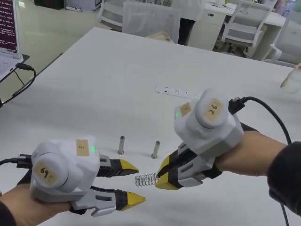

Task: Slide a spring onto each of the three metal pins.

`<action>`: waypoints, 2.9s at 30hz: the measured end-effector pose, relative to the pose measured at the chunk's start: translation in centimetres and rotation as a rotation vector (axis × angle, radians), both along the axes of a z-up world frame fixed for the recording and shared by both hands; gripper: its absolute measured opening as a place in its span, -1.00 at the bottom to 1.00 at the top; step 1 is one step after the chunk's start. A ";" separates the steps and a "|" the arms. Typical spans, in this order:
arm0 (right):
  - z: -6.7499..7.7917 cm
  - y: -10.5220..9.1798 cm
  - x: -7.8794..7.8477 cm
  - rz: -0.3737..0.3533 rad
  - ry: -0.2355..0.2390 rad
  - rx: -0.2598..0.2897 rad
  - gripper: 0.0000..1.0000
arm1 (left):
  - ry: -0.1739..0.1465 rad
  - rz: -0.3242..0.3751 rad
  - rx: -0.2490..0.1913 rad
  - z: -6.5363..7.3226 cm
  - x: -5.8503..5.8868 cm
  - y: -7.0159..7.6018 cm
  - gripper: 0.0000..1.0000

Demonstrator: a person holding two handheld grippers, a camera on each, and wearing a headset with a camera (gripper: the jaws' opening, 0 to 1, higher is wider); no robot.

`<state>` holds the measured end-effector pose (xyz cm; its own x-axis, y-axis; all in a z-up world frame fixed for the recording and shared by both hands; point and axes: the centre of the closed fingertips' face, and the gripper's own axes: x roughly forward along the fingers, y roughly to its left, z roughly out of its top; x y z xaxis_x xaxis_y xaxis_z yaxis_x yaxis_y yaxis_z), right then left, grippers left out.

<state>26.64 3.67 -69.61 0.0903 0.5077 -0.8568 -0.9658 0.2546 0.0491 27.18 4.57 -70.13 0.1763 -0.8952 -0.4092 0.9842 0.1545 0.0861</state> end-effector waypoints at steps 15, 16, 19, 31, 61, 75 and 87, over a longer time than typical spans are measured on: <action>0.1 0.2 -0.3 0.011 0.007 -0.002 -0.85 | -0.044 -0.013 0.010 -0.2 0.1 -0.1 -0.88; 0.1 0.3 -0.3 0.012 0.008 -0.002 -0.85 | -0.051 -0.013 0.013 -0.2 0.2 0.0 -0.90; 0.2 0.3 -0.4 0.012 0.009 -0.001 -0.85 | -0.058 -0.015 0.015 -0.1 0.2 -0.1 -0.92; 1.0 0.5 -0.1 0.009 -0.009 0.013 -0.84 | -0.063 -0.024 -0.016 0.1 0.2 -0.1 -0.95; 3.3 1.8 0.3 -0.019 -0.026 0.214 -0.72 | 0.056 0.017 -0.208 2.6 0.5 0.1 -0.96; 3.3 2.3 0.2 -0.021 -0.004 0.238 -0.80 | 0.052 0.009 -0.246 3.7 0.1 -0.2 -0.96; 3.3 2.3 0.2 -0.024 0.016 0.217 -0.83 | 0.035 0.004 -0.235 3.6 0.2 -0.3 -0.95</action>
